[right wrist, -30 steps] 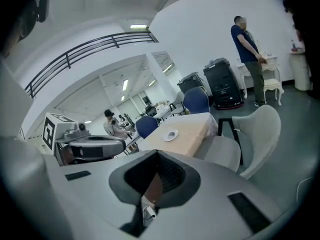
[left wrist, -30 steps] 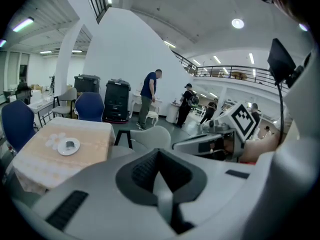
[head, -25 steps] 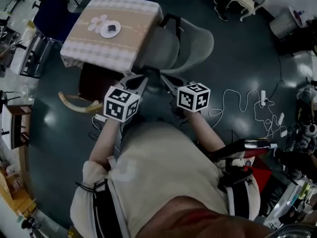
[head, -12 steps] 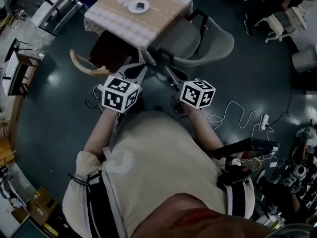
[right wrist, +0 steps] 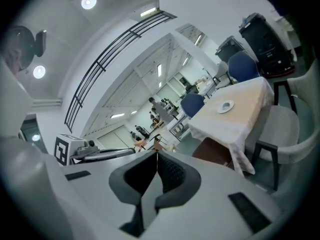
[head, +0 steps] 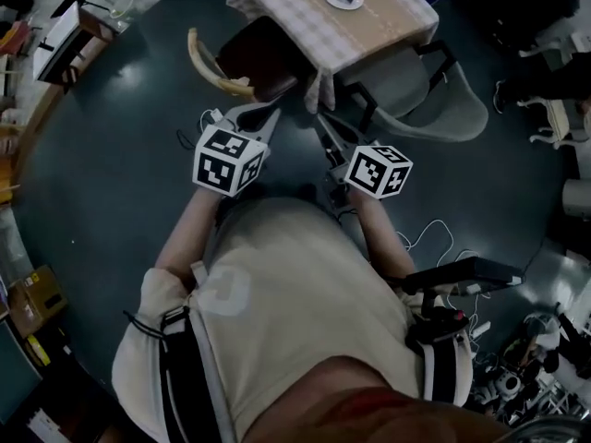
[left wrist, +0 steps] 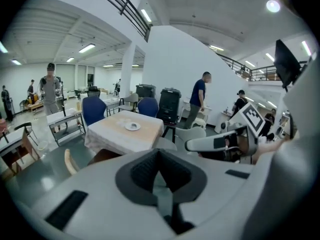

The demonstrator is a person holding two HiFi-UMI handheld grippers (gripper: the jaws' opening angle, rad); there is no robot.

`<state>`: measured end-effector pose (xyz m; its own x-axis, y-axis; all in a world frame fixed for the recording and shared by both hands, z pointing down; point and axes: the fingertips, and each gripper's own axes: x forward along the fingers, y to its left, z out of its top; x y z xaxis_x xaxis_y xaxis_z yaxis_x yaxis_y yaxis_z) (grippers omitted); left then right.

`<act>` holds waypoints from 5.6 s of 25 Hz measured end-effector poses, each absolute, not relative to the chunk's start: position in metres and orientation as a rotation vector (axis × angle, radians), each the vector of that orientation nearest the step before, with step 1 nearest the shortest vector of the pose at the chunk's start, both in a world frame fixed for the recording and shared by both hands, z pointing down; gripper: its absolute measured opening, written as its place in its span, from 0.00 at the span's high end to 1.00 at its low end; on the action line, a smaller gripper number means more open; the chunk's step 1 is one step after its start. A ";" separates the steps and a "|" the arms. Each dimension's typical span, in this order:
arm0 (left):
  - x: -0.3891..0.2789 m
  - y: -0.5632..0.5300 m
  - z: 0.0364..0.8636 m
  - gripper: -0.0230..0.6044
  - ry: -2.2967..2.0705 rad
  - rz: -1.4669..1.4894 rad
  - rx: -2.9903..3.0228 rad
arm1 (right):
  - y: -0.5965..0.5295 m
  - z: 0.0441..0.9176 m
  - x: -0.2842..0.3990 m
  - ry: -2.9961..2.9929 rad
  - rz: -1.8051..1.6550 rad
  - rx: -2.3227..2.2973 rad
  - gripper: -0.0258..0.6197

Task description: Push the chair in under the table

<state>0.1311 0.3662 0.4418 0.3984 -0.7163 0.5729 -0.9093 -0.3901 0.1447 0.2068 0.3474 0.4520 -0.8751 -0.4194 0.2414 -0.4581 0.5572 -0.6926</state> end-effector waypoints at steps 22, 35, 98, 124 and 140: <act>-0.305 0.503 0.456 0.95 -1.889 0.175 1.734 | 0.456 0.480 -0.171 -2.516 1.103 0.252 0.94; -0.431 0.613 0.496 0.95 -2.089 -0.073 1.251 | 0.513 0.498 -0.319 -2.327 0.914 -0.105 0.94; -0.839 0.308 0.502 0.95 -1.613 0.427 1.830 | 0.240 0.520 -0.725 -2.444 1.235 0.625 0.94; -0.720 -0.068 0.481 0.95 -1.203 0.839 2.263 | -0.074 0.499 -0.603 -2.541 1.426 1.156 0.94; -0.701 -0.234 0.490 0.95 -0.740 0.801 2.525 | -0.166 0.494 -0.582 -2.246 1.417 1.728 0.94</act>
<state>-0.7007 -0.2339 0.4904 0.6974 -0.3645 0.6171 -0.5867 -0.7849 0.1994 -0.5815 -0.1663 0.4942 -0.4049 -0.7850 0.4689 -0.7612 0.0052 -0.6485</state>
